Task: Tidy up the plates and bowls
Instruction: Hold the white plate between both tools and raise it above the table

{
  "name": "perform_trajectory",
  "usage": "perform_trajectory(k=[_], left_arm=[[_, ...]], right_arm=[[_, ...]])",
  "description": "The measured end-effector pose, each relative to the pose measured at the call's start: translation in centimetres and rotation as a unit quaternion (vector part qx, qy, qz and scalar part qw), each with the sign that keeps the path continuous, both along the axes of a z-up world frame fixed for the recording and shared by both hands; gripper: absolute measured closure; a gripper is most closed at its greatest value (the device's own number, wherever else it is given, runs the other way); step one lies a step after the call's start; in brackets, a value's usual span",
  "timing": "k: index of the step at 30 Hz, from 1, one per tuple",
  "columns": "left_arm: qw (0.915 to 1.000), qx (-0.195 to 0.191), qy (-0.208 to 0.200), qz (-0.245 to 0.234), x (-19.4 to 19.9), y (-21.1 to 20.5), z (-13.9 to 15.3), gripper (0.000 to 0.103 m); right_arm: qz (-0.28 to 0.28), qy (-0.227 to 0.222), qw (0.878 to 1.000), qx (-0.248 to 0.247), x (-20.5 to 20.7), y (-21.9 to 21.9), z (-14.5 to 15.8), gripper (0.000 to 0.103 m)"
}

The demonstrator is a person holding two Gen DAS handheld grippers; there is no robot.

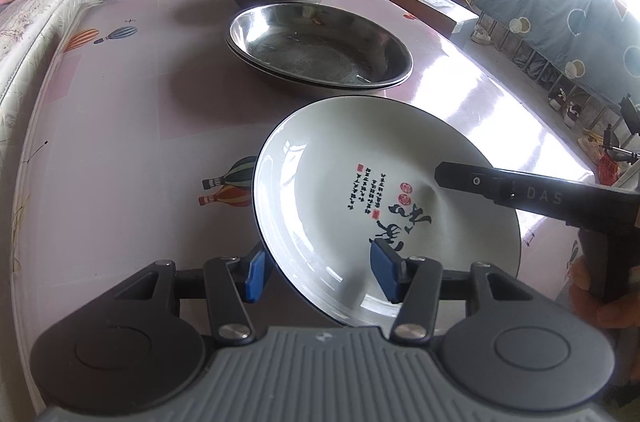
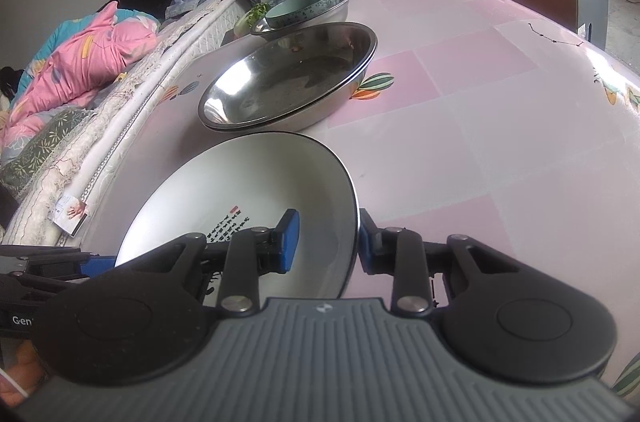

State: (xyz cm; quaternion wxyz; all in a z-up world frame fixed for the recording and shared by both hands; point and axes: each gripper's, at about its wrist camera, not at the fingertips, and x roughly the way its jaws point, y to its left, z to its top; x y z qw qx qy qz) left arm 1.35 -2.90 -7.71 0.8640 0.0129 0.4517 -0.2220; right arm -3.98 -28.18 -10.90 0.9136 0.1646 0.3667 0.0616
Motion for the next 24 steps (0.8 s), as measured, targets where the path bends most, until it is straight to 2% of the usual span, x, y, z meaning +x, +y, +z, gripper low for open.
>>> perform_trajectory(k=[9,15,24], left_arm=[[0.9999,0.005,-0.008,0.008,0.5,-0.5,0.0,0.046],[0.9999,0.005,-0.002,0.011,0.0,-0.5,0.4,0.046],[0.9999,0.010,-0.007,0.004,-1.4,-0.8,0.6,0.046]], right_arm=[[-0.008,-0.001,1.000,-0.003,-0.1,0.4,0.0,0.072],[-0.017,-0.001,1.000,0.019,0.2,-0.2,0.0,0.071],[-0.016,-0.009,1.000,0.004,-0.2,-0.2,0.4,0.071]])
